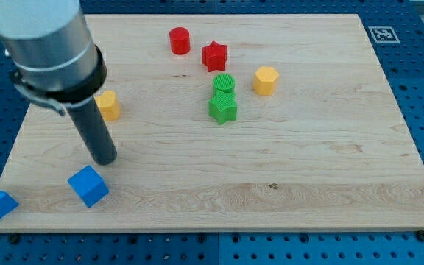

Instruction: Push the cube into the triangle

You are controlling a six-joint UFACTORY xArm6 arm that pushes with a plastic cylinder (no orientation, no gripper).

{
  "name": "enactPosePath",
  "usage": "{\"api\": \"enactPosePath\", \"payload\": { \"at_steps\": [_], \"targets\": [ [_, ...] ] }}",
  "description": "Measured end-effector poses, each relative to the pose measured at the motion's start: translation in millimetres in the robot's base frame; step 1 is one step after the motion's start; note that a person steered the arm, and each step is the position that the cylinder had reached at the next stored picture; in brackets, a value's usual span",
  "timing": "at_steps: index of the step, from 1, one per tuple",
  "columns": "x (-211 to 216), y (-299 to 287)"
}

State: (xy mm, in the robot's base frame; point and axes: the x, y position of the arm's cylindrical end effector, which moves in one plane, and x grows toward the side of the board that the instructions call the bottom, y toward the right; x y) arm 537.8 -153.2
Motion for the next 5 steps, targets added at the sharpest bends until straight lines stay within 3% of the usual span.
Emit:
{"api": "enactPosePath", "payload": {
  "at_steps": [2,5],
  "targets": [
    [59.1,7.4],
    [57.0,7.4]
  ]
}}
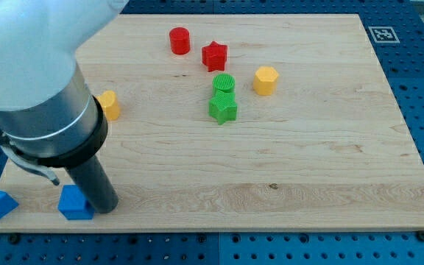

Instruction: Push the cube into the triangle

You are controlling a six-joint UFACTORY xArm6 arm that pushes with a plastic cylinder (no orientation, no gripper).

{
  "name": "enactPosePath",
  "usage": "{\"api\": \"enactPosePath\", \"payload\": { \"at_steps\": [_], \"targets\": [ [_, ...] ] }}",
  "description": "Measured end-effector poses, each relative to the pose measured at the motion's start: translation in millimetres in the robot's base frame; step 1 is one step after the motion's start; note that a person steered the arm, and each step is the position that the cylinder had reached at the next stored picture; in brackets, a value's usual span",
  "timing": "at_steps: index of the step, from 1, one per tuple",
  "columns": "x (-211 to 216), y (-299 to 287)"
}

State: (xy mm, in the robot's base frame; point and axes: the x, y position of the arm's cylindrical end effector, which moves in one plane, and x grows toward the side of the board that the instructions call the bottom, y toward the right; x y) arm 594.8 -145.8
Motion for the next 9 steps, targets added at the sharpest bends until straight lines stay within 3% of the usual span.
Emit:
{"api": "enactPosePath", "payload": {
  "at_steps": [3,9],
  "targets": [
    [23.2,-21.1],
    [13.5,-23.4]
  ]
}}
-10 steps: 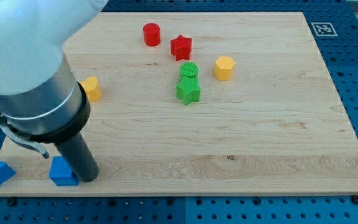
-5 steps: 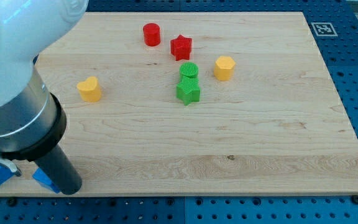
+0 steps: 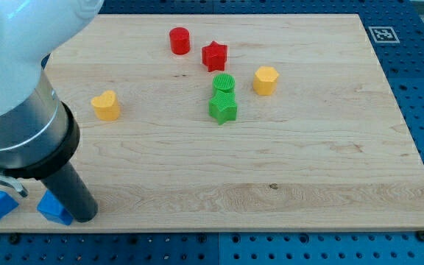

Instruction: Push the cube into the triangle

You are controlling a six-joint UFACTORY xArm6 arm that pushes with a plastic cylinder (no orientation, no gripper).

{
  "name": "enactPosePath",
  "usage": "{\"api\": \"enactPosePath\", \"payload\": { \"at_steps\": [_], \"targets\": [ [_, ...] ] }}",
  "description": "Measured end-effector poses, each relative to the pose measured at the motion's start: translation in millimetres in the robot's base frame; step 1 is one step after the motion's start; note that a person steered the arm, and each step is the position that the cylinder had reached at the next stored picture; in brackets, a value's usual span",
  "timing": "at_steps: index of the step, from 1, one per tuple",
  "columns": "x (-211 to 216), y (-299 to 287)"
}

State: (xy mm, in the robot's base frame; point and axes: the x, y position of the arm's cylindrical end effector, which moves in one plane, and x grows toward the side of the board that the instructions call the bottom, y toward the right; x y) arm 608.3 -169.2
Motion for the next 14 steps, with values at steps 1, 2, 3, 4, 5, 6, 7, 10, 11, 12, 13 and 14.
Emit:
{"api": "enactPosePath", "payload": {
  "at_steps": [1,2,3,4,5,6,7,10,11,12,13,14],
  "targets": [
    [0.5,0.0],
    [0.5,0.0],
    [0.2,-1.1],
    [-1.0,-4.2],
    [-1.7,-9.2],
    [-1.7,-15.6],
    [-1.8,-21.6],
    [-2.4,-35.2],
    [-2.4,-39.1],
    [-2.4,-44.2],
    [-2.9,-49.4],
    [-2.9,-52.9]
  ]
}}
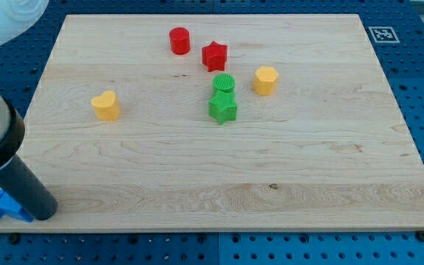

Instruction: Push the cube into the triangle

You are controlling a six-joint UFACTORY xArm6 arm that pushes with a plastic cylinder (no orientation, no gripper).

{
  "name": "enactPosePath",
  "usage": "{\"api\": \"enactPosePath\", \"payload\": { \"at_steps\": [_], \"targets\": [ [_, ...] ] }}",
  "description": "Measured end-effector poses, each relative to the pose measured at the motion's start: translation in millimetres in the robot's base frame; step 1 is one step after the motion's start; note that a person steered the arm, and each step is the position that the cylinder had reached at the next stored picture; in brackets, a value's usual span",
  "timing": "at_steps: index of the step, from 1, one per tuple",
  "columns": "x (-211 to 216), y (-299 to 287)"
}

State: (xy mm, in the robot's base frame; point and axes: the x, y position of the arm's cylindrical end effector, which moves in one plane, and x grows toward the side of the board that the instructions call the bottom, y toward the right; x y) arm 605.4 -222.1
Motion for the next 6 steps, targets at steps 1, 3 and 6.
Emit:
{"api": "enactPosePath", "payload": {
  "at_steps": [1,3,6],
  "targets": [
    [2.2,2.7],
    [7.6,79.9],
    [-23.6,92.1]
  ]
}}
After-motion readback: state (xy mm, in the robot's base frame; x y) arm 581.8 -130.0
